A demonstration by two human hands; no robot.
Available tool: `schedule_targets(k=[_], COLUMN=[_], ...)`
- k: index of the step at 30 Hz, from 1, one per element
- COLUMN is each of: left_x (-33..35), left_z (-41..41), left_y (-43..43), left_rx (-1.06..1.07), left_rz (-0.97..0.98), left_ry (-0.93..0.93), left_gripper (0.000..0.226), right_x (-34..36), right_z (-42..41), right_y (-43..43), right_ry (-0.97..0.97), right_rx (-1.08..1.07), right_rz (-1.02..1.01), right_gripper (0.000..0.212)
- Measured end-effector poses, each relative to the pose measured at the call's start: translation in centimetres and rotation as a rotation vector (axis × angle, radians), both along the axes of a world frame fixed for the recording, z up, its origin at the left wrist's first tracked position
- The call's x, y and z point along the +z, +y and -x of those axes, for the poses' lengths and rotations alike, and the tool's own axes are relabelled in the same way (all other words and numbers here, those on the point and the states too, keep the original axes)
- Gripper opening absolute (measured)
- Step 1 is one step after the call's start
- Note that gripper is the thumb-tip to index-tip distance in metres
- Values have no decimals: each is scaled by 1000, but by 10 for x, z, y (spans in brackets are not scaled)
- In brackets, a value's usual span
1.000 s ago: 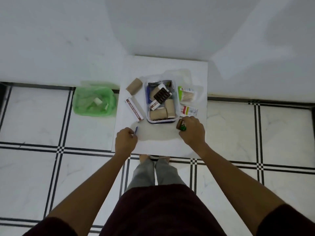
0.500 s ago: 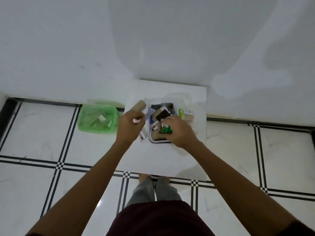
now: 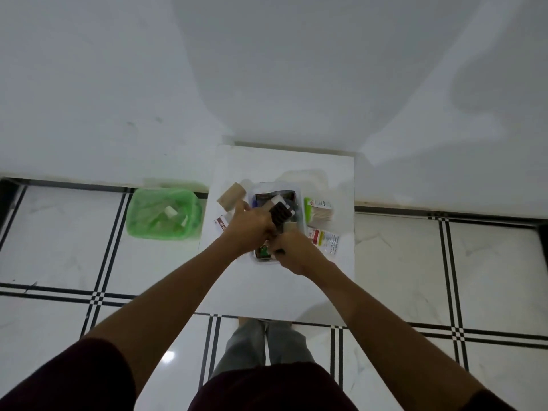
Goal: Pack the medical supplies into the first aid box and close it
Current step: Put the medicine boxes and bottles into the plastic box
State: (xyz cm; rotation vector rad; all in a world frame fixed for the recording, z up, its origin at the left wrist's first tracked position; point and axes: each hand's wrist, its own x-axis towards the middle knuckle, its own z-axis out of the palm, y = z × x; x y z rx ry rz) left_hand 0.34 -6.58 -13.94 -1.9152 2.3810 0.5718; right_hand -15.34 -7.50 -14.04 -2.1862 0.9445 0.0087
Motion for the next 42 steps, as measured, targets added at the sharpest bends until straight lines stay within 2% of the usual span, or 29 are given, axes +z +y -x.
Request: schedule_targets(k=[3,6,9,11,13,18,20,22,25,28,30,32,34,37,42], left_x=[-2,0,-1,-6,-12,-22,-22,-18,-5,4,3,-7,-22,-39,-39], left_z=[5,11,18,21,25,30,24,17,2,-19,-35,-52,-66,-73,-74], left_y=[6,10,20,24,23,17,14,13,11,-1,-12,-22,-29,-33,-31], left_rx=[-30,2,12,76,134,-6,-38,-66,189,549,699,810,831,723,795], left_rz=[13,-32,62,121,168,71,27,93,295,411,358,150,-40,-150,-18], left_ry=[-26,-31,-173,-170,-127,-47,-39,59,344,399,341,307,255,145,253], left_gripper=[20,18,11,14,11,13,17,18,19,15,18,31,35,21,16], right_x=[-1,11,23,24,20,8,1,-8,-20,-30,-35,-39,-42,-42,-31], right_z=[13,24,32,36,39,46,48,48,45,40,37,35,35,37,50], right_y=[9,6,-10,-23,-36,-57,-63,-72,-85,-93,-98,-104,-108,-110,-117], right_ry=[-43,-167,-276,-301,-298,-245,-183,-78,128,240,260,261,266,273,245], right_rx=[-50,-214,-411,-491,-530,-571,-579,-559,-453,-302,-257,-264,-282,-291,-348], right_rz=[29,58,165,224,269,258,222,193,109,174,220,234,250,250,273], right_gripper=[19,20,16,14,16,18,20,24,20,25,32,35,36,38,59])
